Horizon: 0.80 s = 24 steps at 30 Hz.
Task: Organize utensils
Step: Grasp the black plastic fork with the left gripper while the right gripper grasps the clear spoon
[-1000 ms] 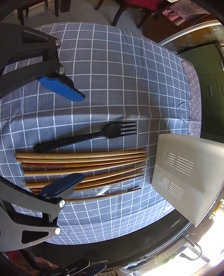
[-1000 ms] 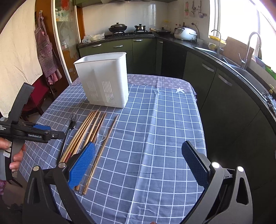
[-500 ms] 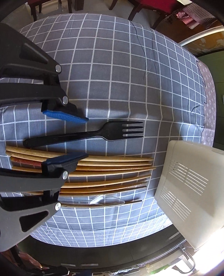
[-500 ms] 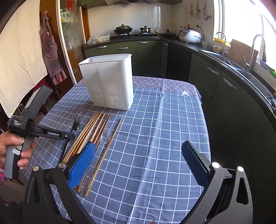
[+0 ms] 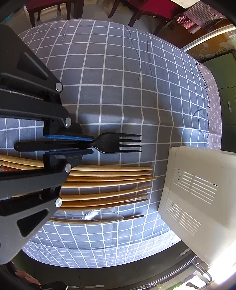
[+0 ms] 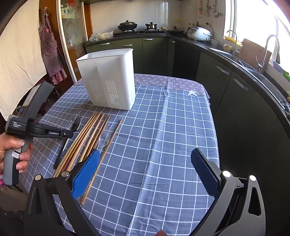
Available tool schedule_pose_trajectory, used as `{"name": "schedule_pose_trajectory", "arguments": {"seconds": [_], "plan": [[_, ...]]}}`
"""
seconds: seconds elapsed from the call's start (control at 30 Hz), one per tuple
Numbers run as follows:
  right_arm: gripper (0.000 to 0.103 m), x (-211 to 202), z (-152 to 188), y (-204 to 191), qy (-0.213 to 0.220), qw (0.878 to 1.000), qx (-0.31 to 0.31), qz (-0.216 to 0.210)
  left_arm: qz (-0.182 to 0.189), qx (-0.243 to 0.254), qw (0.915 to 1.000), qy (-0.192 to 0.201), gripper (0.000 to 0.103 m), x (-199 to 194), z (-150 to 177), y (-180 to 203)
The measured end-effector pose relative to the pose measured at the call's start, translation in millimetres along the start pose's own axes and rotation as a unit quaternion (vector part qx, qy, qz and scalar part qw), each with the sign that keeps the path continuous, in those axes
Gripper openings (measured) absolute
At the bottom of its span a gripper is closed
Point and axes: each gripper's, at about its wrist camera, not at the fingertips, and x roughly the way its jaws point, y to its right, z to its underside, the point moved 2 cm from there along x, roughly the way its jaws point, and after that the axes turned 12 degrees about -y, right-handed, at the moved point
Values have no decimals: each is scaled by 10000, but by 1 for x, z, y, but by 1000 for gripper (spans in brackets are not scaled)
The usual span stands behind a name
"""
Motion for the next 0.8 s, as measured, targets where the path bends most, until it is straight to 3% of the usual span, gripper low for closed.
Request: {"name": "schedule_pose_trajectory", "arguments": {"seconds": [0.1, 0.17, 0.23, 0.33, 0.63, 0.77, 0.8], "plan": [[99, 9, -7, 1, -251, 9993, 37, -286, 59, 21, 10000, 40, 9, 0, -1, -2], [98, 14, -13, -1, -453, 9986, 90, -251, 123, 23, 9999, 110, 9, -3, 2, -7], [93, 21, -18, -6, -660, 9973, 108, -314, 134, 31, 9995, 273, 9, -10, 3, -9], [77, 29, -25, -16, -932, 9951, 106, -326, 114, 89, 9984, 547, 9, -24, 6, -13], [68, 69, -40, -58, -1862, 9775, 51, -986, 32, 209, 9947, 1008, 9, -47, 19, -28], [35, 88, -40, -71, -2153, 9721, 68, -928, 83, 203, 9947, 1006, 9, -47, 26, -32], [34, 92, -40, -73, -2192, 9713, 105, -921, 90, 202, 9946, 1010, 9, -46, 28, -33]]}}
